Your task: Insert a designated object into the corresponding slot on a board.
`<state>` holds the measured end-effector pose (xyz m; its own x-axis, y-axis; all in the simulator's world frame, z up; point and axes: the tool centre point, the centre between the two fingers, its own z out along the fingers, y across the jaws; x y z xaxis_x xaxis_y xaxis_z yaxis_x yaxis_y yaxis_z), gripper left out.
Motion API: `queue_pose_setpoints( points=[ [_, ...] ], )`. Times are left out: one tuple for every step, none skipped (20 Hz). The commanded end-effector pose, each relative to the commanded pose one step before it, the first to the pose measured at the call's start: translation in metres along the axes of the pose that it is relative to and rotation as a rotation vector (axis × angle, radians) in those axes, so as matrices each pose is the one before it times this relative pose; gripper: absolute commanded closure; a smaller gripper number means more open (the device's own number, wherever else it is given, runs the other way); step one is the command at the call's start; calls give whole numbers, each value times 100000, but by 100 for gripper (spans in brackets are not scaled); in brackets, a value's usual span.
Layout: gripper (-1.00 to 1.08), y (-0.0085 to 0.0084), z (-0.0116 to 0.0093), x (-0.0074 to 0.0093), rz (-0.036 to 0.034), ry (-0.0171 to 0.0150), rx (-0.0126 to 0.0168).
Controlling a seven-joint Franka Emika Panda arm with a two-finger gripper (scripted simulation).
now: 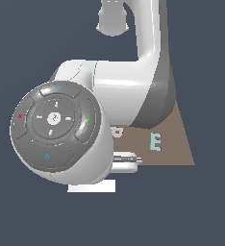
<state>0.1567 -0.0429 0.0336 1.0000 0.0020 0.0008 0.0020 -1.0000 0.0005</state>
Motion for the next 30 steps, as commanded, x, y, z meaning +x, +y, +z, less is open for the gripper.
queue_pose_setpoints(
  points=[
    [108, -1411, -79, 304, -7899, 71, -25],
    [108, -546, -13, 113, -3003, 2, -2],
    [108, -543, -13, 112, -2981, 2, -2],
    [108, -540, -12, 112, -2959, 2, -2],
    [108, -537, -12, 111, -2940, 2, -1],
    [108, -536, -12, 111, -2935, 2, -1],
    [108, -537, -12, 111, -2936, 2, -1],
    [108, -538, -12, 111, -2937, 2, -1],
    [108, -539, -12, 110, -2940, 2, -1],
    [108, -543, -12, 111, -2955, 2, -1],
    [108, -547, -12, 111, -2974, 2, -1],
    [108, -552, -13, 111, -2998, 3, -1],
    [108, -559, -13, 112, -3029, 3, -1],
    [108, -566, -13, 113, -3064, 3, -1],
    [108, -574, -13, 114, -3106, 3, -1],
    [108, -584, -14, 115, -3152, 3, -1],
    [108, -594, -14, 116, -3204, 3, -1],
    [108, -605, -14, 117, -3261, 3, -1],
    [108, -618, -14, 119, -3323, 4, -1],
    [108, -631, -15, 120, -3391, 4, -1],
    [108, -646, -15, 122, -3463, 4, -1],
    [108, -661, -16, 124, -3541, 4, -1],
    [108, -677, -16, 126, -3624, 4, -2],
    [108, -694, -16, 128, -3711, 4, -2],
    [108, -712, -17, 131, -3804, 4, -2],
    [108, -731, -17, 133, -3900, 4, -2],
    [108, -751, -17, 135, -4002, 4, -2],
    [108, -771, -18, 138, -4108, 4, -2],
    [108, -792, -18, 140, -4218, 4, -2],
    [108, -815, -18, 143, -4333, 4, -1]
  ],
)
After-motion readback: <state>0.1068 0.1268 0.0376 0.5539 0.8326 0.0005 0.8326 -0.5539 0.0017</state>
